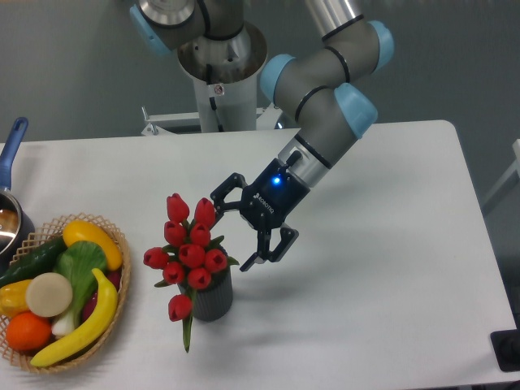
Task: Pick up the flowers from the vase
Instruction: 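Position the gripper fingers around the tulip stems just above the vase rim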
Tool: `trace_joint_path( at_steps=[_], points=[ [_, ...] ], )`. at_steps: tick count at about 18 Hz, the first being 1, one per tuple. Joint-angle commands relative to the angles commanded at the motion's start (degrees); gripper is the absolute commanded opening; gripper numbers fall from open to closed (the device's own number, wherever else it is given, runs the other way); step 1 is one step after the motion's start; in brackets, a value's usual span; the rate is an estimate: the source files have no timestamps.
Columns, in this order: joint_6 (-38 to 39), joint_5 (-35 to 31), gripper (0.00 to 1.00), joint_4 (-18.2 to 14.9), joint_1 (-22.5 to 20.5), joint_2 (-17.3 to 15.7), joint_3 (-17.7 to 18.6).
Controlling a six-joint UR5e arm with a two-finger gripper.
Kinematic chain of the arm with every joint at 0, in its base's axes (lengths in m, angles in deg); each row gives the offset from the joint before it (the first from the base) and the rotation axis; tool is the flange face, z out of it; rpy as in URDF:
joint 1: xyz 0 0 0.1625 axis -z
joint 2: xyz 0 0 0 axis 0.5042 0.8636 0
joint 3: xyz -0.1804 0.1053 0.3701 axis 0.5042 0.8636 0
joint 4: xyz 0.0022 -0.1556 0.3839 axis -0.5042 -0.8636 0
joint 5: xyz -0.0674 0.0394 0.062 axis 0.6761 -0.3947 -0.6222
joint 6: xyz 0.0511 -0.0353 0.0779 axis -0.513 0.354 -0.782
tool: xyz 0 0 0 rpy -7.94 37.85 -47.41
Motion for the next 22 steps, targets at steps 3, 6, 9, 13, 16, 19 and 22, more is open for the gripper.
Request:
trace_joint_path(
  at_steps=[3,6,9,13,16,19,22],
  points=[
    [0.0,-0.1,1.0,0.0,1.0,0.1,0.0],
    [-0.1,-0.1,1.0,0.0,1.3,0.8,-0.5],
    [-0.2,-0.1,1.0,0.1,1.7,1.2,-0.7],
    [-0.2,-0.1,1.0,0.1,2.5,1.2,-0.8],
    [-0.2,-0.1,1.0,0.0,2.7,2.1,-2.0],
    [-0.2,-0.1,1.0,0.1,3.1,2.5,-2.3],
    [-0.2,-0.1,0.98,0.1,3.2,2.7,-2.4]
  ],
)
